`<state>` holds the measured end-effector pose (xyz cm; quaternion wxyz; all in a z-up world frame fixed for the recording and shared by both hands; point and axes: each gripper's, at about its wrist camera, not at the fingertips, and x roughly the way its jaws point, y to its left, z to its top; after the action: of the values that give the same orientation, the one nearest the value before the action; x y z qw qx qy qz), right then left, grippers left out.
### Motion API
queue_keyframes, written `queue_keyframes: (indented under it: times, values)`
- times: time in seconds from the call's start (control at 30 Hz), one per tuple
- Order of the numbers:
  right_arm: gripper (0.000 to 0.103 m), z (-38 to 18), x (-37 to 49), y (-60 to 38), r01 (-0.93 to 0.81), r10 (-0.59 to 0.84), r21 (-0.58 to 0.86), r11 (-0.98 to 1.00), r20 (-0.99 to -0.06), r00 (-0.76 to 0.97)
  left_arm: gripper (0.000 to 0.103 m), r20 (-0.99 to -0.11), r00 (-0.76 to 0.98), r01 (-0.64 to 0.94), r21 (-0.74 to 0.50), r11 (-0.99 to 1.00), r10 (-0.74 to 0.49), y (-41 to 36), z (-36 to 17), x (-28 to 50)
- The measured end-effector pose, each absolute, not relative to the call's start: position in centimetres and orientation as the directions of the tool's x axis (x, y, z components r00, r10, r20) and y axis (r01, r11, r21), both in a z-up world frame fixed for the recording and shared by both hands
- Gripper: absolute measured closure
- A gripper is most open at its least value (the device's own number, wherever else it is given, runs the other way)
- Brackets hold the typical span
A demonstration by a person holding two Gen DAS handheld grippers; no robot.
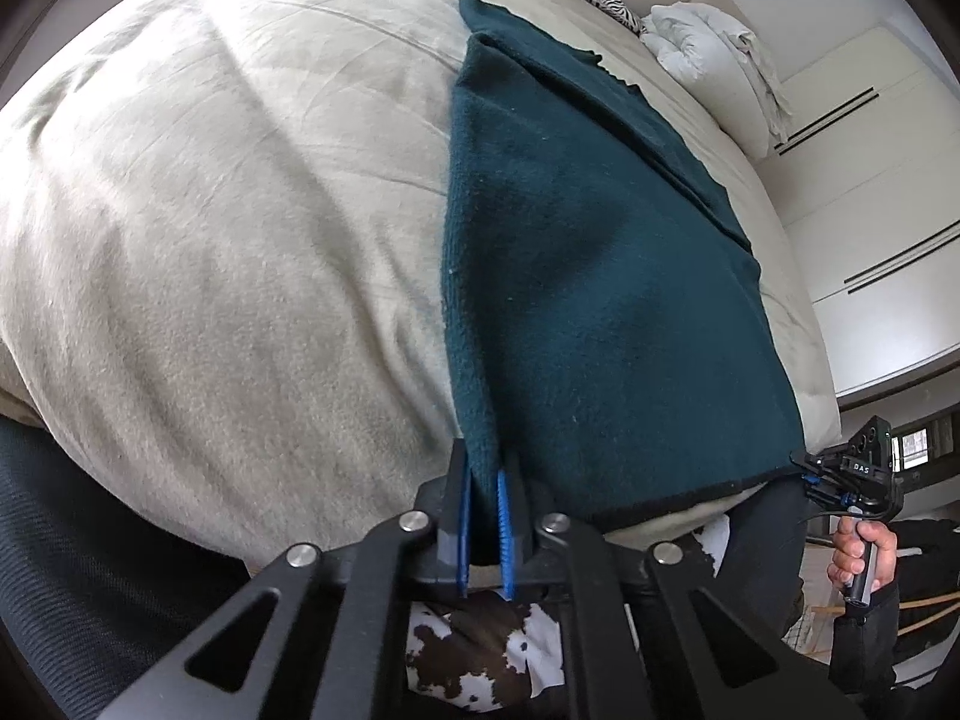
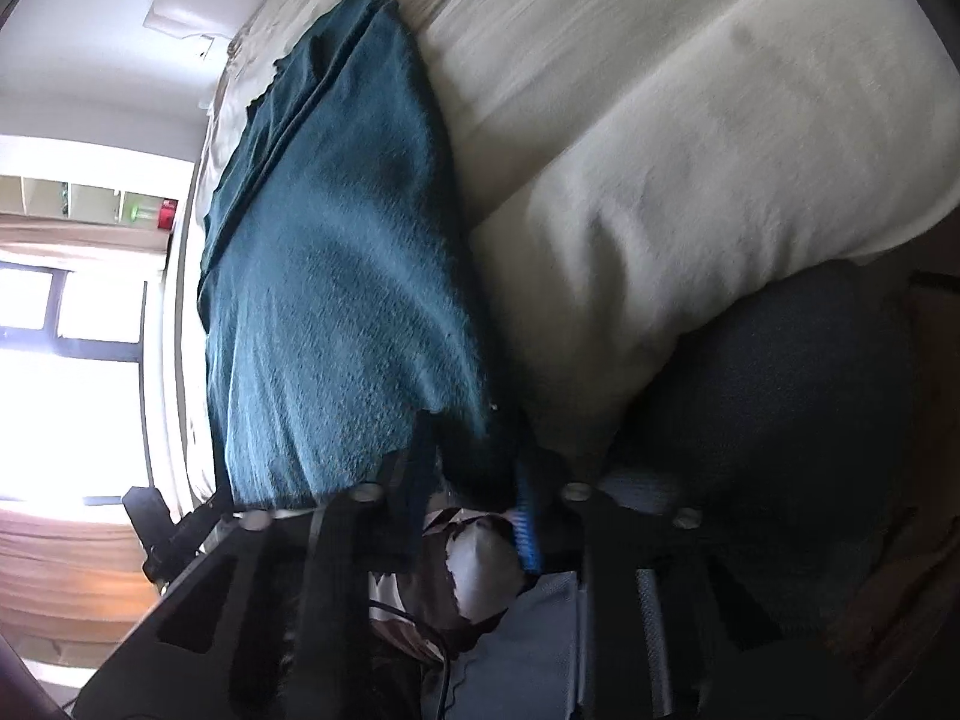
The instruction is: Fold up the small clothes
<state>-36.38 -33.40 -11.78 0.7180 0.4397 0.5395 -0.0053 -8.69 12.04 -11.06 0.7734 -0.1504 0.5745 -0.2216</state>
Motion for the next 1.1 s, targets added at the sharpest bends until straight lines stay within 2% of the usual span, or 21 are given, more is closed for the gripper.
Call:
queue_keyframes:
  times: [0.1, 0.23, 0.4, 0.7, 0.87, 1.1]
  values:
    - [0.096, -11.3, -36.3, -33.0, 0.462, 0.476, 0.637, 0.617, -0.77, 0.426, 0.096, -0.807, 0.236, 0.181, -0.511, 0.84, -0.541, 12.0, -10.7, -8.8]
    - [0.097, -9.6, -35.9, -32.9, 0.416, 0.491, 0.676, 0.609, -0.733, 0.472, 0.096, -0.75, 0.247, 0.166, -0.591, 0.789, -0.614, 12.5, -9.6, -8.6]
    - [0.097, -6.8, -34.6, -33.4, 0.33, 0.517, 0.758, 0.563, -0.635, 0.574, 0.096, -0.614, 0.302, 0.146, -0.726, 0.672, -0.729, 13.7, -7.5, -7.7]
    - [0.097, -4.0, -28.8, -35.0, 0.247, 0.494, 0.828, 0.503, -0.51, 0.705, 0.096, -0.433, 0.396, 0.143, -0.842, 0.52, -0.81, 14.0, -4.0, -3.6]
    - [0.097, -3.4, -25.2, -36.3, 0.248, 0.465, 0.836, 0.49, -0.491, 0.736, 0.096, -0.384, 0.447, 0.125, -0.868, 0.481, -0.808, 13.6, -3.5, -0.3]
    - [0.097, -1.7, -20.0, -37.4, 0.239, 0.398, 0.791, 0.563, -0.513, 0.76, 0.096, -0.325, 0.485, 0.086, -0.906, 0.414, -0.812, 13.7, -4.1, 4.0]
